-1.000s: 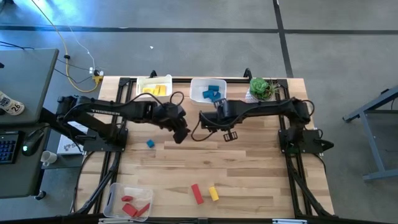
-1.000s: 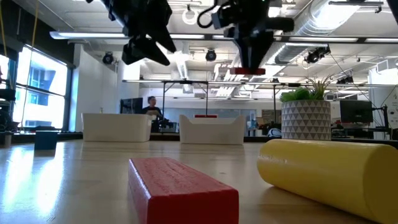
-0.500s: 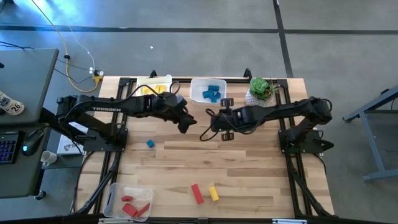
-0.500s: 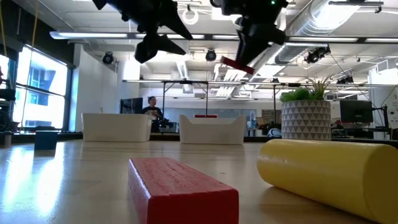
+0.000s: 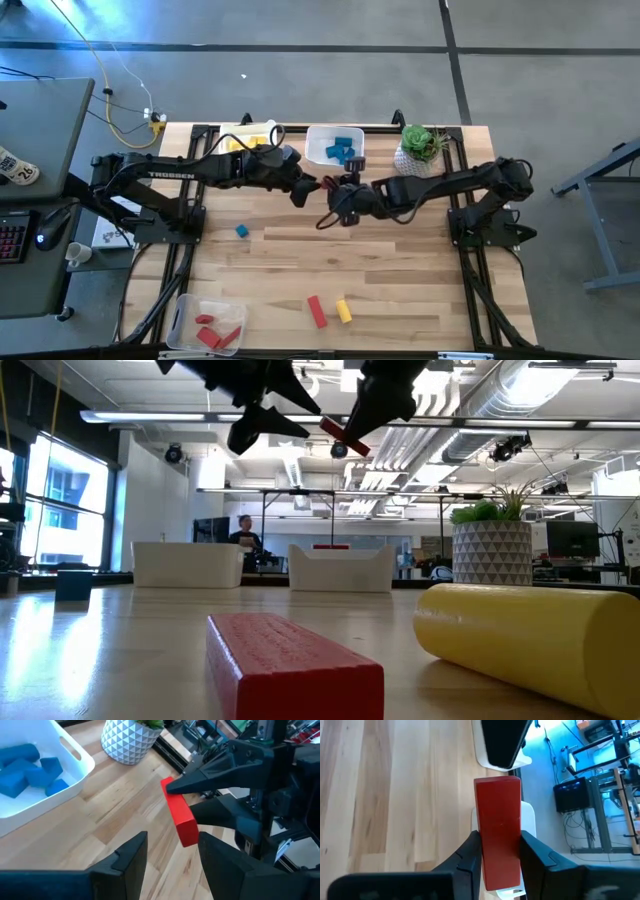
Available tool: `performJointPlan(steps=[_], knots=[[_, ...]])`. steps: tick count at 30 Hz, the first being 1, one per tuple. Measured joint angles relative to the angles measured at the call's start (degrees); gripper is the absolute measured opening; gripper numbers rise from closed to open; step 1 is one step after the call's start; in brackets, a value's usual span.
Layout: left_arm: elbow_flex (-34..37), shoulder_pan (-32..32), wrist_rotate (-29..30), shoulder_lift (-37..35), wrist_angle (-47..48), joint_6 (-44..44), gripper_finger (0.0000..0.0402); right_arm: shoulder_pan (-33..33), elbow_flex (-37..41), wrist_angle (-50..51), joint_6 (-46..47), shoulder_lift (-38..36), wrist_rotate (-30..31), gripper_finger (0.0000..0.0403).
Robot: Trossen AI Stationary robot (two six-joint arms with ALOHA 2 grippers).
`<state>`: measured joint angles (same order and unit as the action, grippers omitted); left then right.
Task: Sort & place blocks by color
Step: Put the red block into the transparent bin
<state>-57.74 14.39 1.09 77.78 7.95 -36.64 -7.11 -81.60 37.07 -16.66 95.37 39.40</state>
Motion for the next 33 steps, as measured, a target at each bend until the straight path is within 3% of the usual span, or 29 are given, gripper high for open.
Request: performJointPlan(steps=[13, 22, 33], knots=[[0.0, -0.07, 2.46, 0.22, -2.06, 2.76, 0.0165, 0.76, 0.0, -9.03, -2.45, 0.02, -0.66, 0.0077], [-0.02, -0.09, 5.17, 0.22, -3.11, 5.4, 0.0163, 0.78, 0.0, -9.8, -2.83, 0.04, -0.4, 0.0078], [-0.02, 0.0, 3.6, 0.22, -4.41, 7.58, 0.0092, 0.71, 0.0, -9.85, -3.36, 0.04, -0.4, 0.0078]])
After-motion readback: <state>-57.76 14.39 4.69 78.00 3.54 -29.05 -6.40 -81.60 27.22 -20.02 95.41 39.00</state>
